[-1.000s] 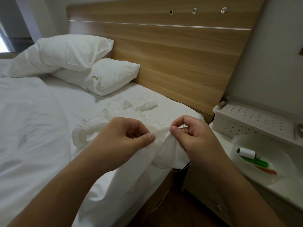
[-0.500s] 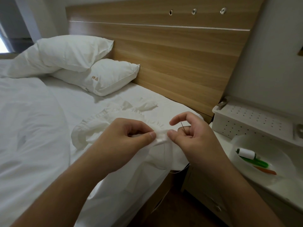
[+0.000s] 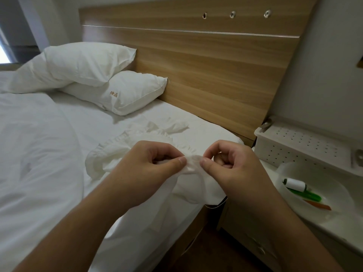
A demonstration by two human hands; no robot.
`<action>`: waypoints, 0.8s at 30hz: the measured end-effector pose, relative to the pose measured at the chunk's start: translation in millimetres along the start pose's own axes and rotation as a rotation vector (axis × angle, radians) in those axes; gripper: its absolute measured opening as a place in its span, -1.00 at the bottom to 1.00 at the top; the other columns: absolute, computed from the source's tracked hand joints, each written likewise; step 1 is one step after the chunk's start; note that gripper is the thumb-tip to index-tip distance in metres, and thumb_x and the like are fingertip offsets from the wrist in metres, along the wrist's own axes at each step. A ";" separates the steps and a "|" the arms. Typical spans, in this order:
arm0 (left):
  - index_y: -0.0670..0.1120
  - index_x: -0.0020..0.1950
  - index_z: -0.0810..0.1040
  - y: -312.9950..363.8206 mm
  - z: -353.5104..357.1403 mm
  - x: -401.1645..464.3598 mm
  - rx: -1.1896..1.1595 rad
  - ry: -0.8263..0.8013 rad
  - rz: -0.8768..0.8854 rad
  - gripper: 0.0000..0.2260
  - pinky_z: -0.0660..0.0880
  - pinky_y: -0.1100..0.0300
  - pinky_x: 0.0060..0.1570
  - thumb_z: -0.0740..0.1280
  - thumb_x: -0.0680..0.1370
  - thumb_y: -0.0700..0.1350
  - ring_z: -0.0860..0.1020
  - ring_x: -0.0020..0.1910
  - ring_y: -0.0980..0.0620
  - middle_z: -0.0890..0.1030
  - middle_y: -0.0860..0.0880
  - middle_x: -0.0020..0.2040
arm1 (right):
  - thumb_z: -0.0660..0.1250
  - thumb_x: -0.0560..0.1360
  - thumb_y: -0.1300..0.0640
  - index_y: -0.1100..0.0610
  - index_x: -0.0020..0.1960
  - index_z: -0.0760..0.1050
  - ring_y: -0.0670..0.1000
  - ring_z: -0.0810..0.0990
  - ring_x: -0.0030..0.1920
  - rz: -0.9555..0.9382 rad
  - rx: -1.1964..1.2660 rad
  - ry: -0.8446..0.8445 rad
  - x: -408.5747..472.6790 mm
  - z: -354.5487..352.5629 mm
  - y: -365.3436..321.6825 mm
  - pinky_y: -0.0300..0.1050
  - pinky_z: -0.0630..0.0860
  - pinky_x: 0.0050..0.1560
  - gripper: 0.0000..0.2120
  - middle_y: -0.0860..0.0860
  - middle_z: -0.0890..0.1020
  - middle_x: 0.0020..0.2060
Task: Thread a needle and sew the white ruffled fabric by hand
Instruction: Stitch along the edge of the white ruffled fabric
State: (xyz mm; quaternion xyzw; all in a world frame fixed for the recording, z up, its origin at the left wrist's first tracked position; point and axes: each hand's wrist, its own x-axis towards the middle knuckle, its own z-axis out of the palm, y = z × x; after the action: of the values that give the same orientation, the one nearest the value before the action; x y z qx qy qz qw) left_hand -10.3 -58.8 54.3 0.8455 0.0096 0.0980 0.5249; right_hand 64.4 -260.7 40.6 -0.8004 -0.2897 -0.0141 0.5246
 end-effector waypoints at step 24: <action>0.08 -0.03 0.80 2.7 -0.9 -1.2 -0.003 -0.025 0.019 -0.86 0.68 -0.18 0.11 0.44 0.63 -0.07 0.75 -0.08 0.03 0.78 0.02 -0.13 | 0.47 0.53 0.19 0.11 -0.12 0.59 0.00 0.48 -0.43 0.055 0.092 -0.050 -1.5 2.2 -7.6 -0.05 0.46 -0.33 -0.92 0.08 0.57 -0.46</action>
State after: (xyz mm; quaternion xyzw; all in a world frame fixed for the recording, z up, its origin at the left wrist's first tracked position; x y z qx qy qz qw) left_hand -11.9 -59.4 56.9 0.8459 -0.0050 0.0925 0.5253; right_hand 58.9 -257.3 45.4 -0.7833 -0.2811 0.0338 0.5535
